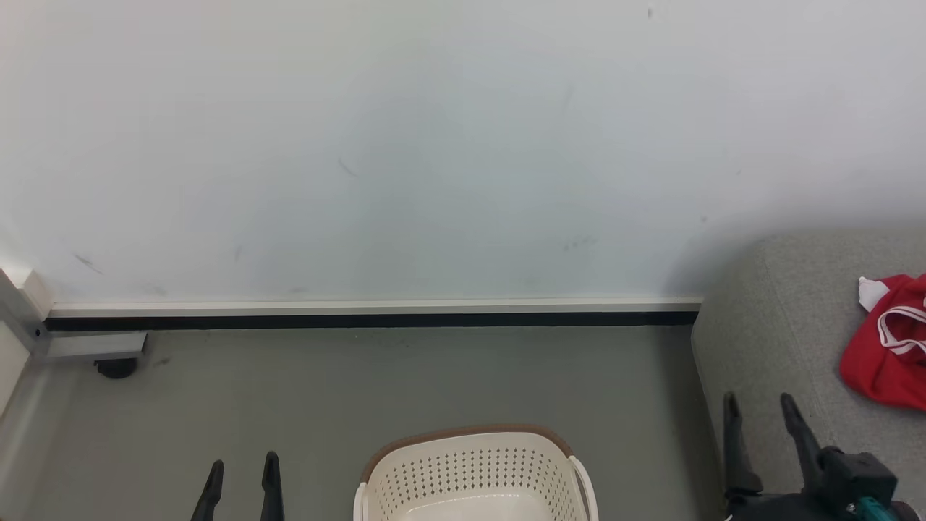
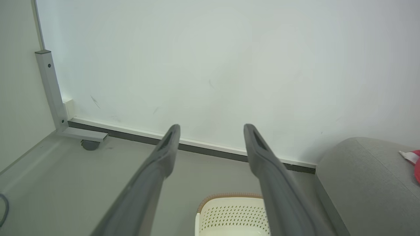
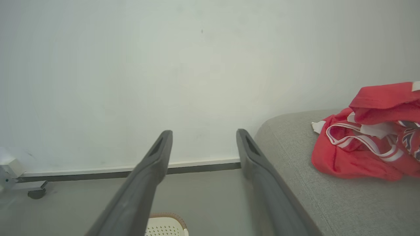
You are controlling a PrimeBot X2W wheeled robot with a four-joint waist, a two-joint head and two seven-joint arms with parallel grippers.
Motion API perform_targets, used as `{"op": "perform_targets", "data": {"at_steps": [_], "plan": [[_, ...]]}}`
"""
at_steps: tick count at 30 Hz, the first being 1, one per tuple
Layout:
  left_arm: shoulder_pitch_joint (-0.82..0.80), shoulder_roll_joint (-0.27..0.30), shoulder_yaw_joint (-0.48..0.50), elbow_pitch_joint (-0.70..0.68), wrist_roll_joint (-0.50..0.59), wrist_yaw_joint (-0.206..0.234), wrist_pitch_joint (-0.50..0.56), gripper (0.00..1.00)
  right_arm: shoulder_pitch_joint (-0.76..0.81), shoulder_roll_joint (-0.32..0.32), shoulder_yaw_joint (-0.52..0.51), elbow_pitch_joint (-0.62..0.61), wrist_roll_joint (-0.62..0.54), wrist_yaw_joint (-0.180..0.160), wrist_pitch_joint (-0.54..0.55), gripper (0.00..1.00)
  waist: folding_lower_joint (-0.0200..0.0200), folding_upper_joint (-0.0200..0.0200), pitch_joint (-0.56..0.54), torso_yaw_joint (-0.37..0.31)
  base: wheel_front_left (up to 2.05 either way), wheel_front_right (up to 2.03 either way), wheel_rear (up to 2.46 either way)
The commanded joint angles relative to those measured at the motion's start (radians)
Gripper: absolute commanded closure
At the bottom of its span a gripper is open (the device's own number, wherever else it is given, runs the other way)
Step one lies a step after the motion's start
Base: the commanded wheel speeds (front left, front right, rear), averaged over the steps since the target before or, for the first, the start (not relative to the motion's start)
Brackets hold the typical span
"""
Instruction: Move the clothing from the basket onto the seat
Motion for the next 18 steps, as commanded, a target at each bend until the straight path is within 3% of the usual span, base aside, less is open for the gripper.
{"op": "perform_targets", "data": {"at_steps": [1, 7, 18], "plan": [[0.017, 0.003, 0.013, 0.013, 0.019, -0.011, -0.005, 0.0, 0.022, 0.001, 0.024, 0.006, -0.013, 0.0, 0.004, 0.0, 0.0001, 0.0001, -0.01, 0.006, 0.0, 0.0, 0.0], [0.046, 0.001, 0.043, 0.032, 0.077, -0.016, -0.005, 0.0, 0.049, 0.001, 0.084, 0.009, -0.041, 0.0, 0.026, 0.0, 0.0001, 0.0001, -0.01, -0.007, 0.0, 0.0, 0.0], [0.037, -0.014, 0.066, 0.069, 0.1, -0.069, -0.005, 0.0, 0.065, 0.001, 0.097, 0.041, -0.046, 0.0, 0.024, 0.0, 0.0001, 0.0001, -0.007, -0.026, 0.0, 0.0, 0.0]]}}
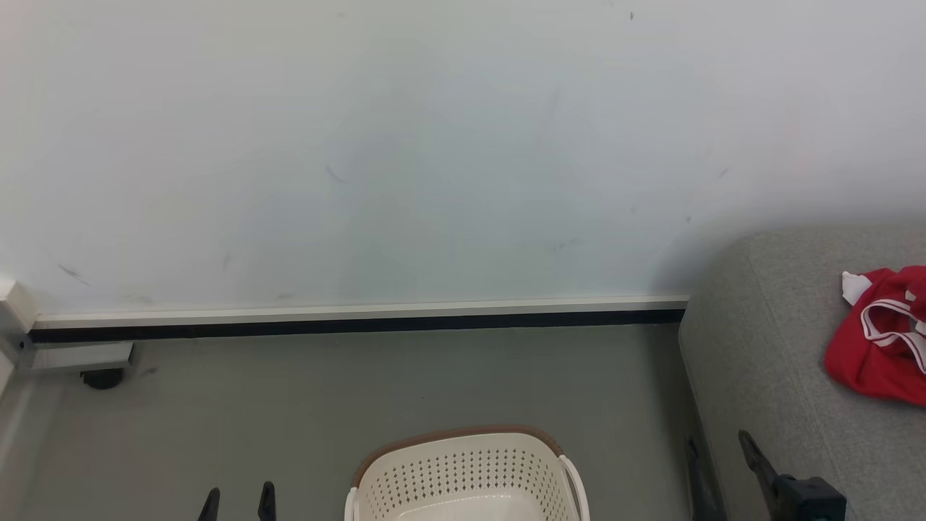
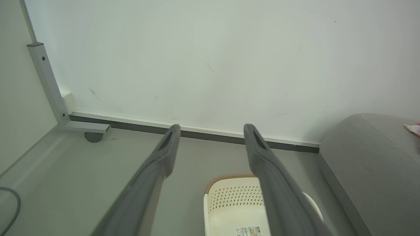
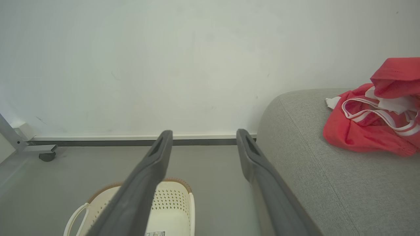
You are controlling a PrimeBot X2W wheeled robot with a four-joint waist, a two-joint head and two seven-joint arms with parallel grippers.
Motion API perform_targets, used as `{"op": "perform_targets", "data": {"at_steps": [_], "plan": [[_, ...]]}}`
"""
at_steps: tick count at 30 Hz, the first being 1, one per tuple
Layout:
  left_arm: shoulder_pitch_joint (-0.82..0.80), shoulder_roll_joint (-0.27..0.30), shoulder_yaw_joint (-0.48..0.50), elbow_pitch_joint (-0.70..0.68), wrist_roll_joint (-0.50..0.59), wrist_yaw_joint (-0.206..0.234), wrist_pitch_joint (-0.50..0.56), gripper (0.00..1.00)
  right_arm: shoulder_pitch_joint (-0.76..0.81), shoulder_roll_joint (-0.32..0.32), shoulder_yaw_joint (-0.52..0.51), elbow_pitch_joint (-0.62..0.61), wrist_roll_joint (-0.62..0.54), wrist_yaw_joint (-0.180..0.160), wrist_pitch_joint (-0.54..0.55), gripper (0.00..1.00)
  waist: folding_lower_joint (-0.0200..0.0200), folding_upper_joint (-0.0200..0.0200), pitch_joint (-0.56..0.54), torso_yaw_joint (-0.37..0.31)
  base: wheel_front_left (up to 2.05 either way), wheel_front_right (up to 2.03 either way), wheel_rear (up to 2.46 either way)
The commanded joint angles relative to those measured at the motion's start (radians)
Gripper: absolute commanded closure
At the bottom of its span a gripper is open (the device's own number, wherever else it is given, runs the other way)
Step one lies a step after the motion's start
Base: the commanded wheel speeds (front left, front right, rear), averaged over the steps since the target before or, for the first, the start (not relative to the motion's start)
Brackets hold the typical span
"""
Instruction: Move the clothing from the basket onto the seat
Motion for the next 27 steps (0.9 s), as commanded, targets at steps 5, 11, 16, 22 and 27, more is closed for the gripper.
{"op": "perform_targets", "data": {"at_steps": [5, 11, 16, 22, 27], "plan": [[-0.011, -0.004, 0.019, 0.013, 0.016, -0.015, -0.005, 0.0, 0.005, 0.0, 0.007, 0.022, -0.004, 0.0, -0.017, 0.0, 0.0, 0.0, 0.006, -0.01, 0.0, 0.0, 0.0], [-0.013, -0.011, 0.032, 0.007, 0.021, -0.019, -0.005, 0.0, -0.023, 0.0, 0.006, 0.074, 0.009, 0.0, -0.051, 0.0, 0.0, 0.0, 0.014, -0.018, 0.0, 0.0, 0.0], [-0.011, -0.015, 0.039, 0.002, 0.028, -0.022, -0.005, 0.0, -0.048, 0.0, 0.002, 0.123, 0.003, 0.0, -0.077, 0.0, 0.0, 0.0, 0.02, -0.022, 0.0, 0.0, 0.0], [-0.01, -0.019, 0.044, 0.001, 0.029, -0.023, -0.005, 0.0, -0.069, 0.0, 0.004, 0.169, 0.004, 0.0, -0.099, 0.0, 0.0, 0.0, 0.026, -0.022, 0.0, 0.0, 0.0], [-0.01, -0.022, 0.047, 0.0, 0.03, -0.026, -0.005, 0.0, -0.085, 0.0, 0.011, 0.193, 0.01, 0.0, -0.112, 0.0, 0.0, 0.0, 0.03, -0.024, 0.0, 0.0, 0.0]]}}
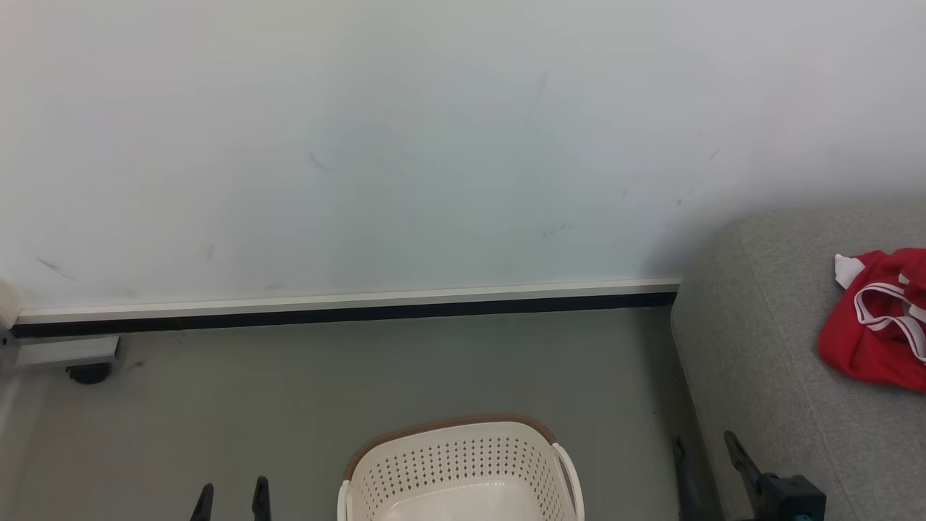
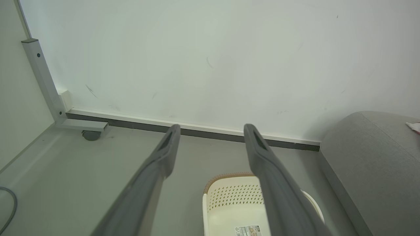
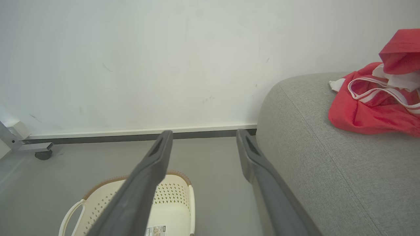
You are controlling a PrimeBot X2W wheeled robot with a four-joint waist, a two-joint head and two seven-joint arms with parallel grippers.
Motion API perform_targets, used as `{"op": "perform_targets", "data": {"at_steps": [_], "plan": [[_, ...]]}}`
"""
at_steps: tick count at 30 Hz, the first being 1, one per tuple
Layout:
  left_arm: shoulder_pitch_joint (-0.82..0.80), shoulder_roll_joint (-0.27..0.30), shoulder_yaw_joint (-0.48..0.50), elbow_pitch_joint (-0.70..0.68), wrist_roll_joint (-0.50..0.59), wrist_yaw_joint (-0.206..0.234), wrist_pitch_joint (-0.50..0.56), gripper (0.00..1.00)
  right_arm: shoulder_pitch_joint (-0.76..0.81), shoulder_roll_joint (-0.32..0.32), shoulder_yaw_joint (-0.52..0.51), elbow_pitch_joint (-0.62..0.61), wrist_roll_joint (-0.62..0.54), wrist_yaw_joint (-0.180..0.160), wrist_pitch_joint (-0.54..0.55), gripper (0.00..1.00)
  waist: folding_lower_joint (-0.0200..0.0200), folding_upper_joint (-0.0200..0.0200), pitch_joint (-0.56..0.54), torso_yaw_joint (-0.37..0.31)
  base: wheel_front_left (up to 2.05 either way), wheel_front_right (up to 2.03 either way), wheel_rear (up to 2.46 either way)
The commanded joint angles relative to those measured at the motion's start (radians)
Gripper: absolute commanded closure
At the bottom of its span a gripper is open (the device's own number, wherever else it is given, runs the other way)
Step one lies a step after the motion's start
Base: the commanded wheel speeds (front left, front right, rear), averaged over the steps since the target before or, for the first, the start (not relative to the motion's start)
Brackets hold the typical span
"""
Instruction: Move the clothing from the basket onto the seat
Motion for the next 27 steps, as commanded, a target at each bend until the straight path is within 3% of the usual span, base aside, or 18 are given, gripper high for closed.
{"op": "perform_targets", "data": {"at_steps": [1, 6, 7, 11, 27], "plan": [[-0.005, -0.001, 0.003, -0.003, 0.005, -0.002, -0.005, 0.0, -0.006, 0.001, 0.005, 0.006, 0.002, 0.0, -0.009, 0.0, -0.0001, -0.0001, 0.001, -0.001, 0.0, 0.0, 0.0], [-0.003, -0.003, 0.006, 0.0, 0.003, -0.008, -0.005, 0.0, -0.017, 0.001, 0.009, 0.019, 0.007, 0.0, -0.013, 0.0, -0.0001, -0.0001, 0.001, -0.002, 0.0, 0.0, 0.0], [0.0, -0.003, 0.004, 0.003, 0.0, -0.002, 0.001, 1.0, -0.006, 0.0, 0.005, 0.022, 0.006, 0.0, -0.007, 1.0, 0.0, -0.0001, 0.002, -0.002, 0.0, 0.0, 0.0], [0.013, -0.007, 0.004, 0.04, -0.004, -0.001, 0.009, 1.0, 0.019, 0.0, 0.002, 0.057, 0.012, 0.0, -0.005, 1.0, 0.0, -0.0001, 0.002, -0.002, 0.0, 0.0, 0.0], [-0.029, -0.007, 0.021, 0.06, -0.282, -0.033, 0.09, 1.0, 0.021, 0.0, -0.048, 0.009, 0.328, 0.0, 0.061, 1.0, 0.0, -0.0001, 0.009, -0.008, 0.0, 0.0, 0.0]]}}
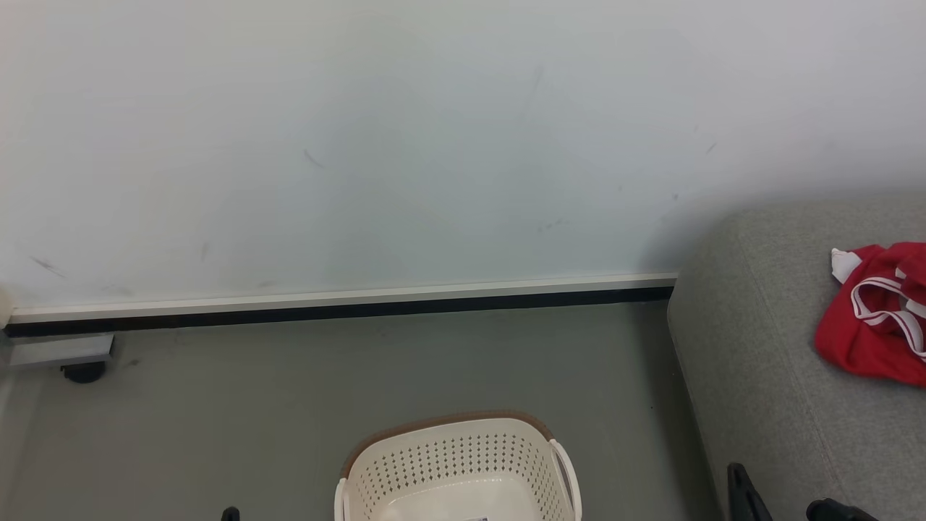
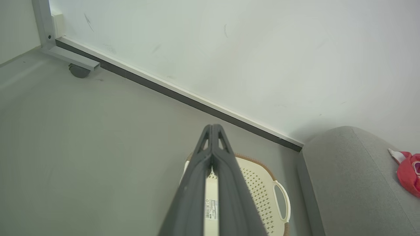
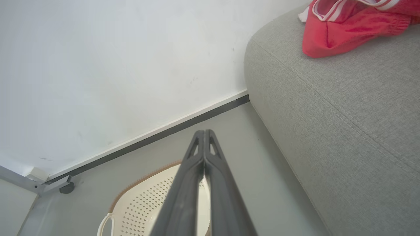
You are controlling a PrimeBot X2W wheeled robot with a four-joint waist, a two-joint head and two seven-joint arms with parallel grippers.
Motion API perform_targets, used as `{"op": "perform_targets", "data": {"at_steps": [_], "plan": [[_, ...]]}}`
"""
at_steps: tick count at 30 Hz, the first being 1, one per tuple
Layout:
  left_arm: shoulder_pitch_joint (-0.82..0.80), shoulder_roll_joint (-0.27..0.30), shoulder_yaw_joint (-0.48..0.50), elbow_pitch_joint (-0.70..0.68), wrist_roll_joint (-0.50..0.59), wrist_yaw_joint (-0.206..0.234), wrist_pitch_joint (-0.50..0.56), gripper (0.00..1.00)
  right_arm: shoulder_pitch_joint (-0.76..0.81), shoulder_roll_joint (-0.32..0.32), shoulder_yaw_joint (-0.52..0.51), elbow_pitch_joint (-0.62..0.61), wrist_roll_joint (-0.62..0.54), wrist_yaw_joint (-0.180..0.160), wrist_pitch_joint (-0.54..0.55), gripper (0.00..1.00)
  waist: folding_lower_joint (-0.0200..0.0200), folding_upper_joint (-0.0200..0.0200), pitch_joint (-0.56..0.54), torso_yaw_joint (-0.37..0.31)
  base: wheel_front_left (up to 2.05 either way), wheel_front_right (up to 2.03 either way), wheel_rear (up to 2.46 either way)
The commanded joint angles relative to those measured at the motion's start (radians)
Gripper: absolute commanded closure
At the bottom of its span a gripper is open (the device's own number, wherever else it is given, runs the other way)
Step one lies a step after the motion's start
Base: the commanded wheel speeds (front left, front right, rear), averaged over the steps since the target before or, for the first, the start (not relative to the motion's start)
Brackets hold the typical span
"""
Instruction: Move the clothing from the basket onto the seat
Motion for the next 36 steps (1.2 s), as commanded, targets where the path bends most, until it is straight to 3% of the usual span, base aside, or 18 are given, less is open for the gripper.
{"op": "perform_targets", "data": {"at_steps": [1, 14, 36], "plan": [[-0.031, 0.002, 0.006, -0.01, -0.031, -0.007, 0.006, 1.0, -0.014, 0.0, -0.006, -0.02, 0.034, 0.0, 0.004, 1.0, 0.0, 0.0, 0.0, 0.0, 0.0, 0.0, 0.0], [-0.061, 0.002, 0.018, 0.004, -0.249, -0.031, 0.067, 1.0, -0.011, 0.0, -0.044, -0.06, 0.281, 0.0, 0.054, 1.0, 0.0, 0.0, 0.007, -0.005, 0.0, 0.0, 0.0], [-0.103, 0.001, 0.033, 0.023, -0.533, -0.063, 0.148, 1.0, -0.007, 0.0, -0.094, -0.109, 0.6, 0.0, 0.119, 1.0, 0.0, 0.0, 0.018, -0.014, 0.0, 0.0, 0.0]]}}
